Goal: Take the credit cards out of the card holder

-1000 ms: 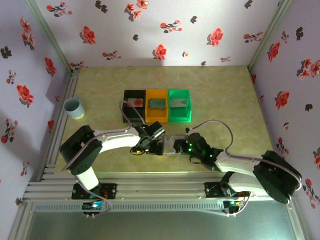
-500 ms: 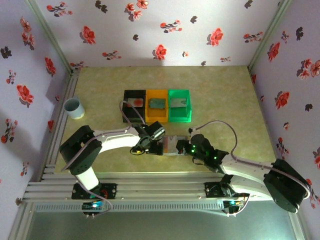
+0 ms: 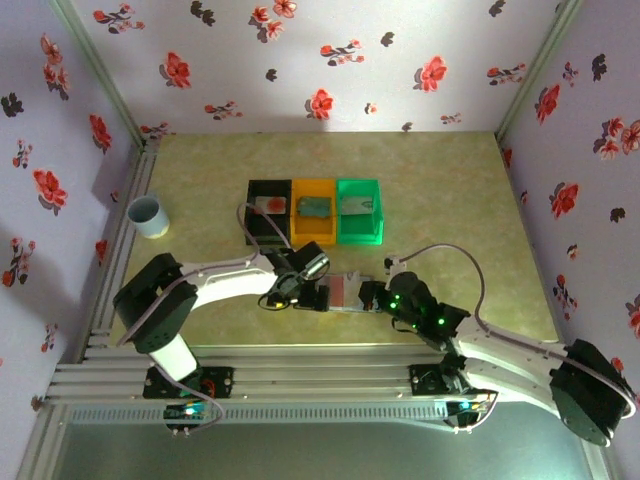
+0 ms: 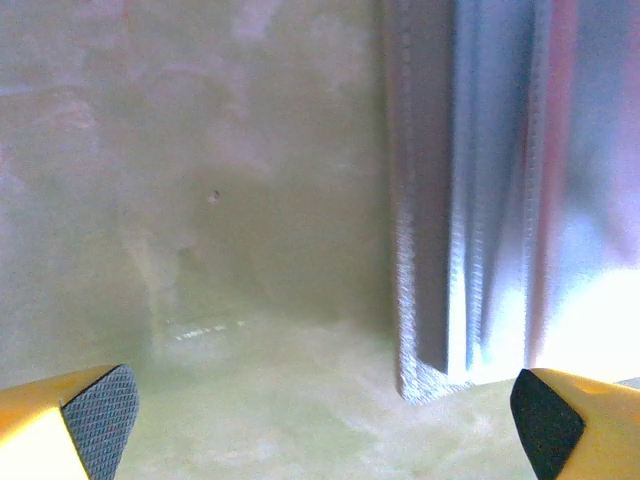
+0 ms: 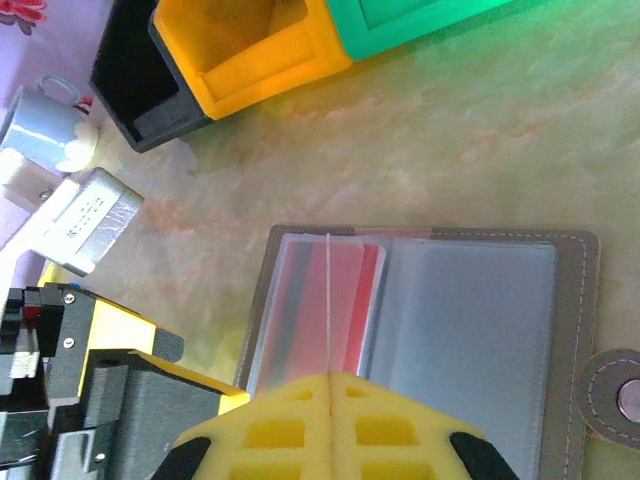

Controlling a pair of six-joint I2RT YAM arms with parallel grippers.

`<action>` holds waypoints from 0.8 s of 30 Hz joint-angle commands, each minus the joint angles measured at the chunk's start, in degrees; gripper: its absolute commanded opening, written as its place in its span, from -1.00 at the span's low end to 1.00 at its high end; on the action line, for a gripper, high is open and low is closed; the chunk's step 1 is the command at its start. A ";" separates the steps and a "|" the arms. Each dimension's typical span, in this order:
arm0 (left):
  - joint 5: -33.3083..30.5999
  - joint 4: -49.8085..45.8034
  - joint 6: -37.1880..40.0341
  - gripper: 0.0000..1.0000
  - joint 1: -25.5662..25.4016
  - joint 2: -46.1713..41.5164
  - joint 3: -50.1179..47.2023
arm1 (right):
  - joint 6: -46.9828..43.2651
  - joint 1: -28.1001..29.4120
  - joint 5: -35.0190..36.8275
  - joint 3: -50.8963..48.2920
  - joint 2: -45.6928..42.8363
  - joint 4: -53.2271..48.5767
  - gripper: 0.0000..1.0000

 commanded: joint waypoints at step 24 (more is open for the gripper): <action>11.24 36.21 -7.44 0.98 -0.53 -32.64 -21.65 | -0.02 -1.14 -5.58 -3.52 -18.12 3.28 -1.00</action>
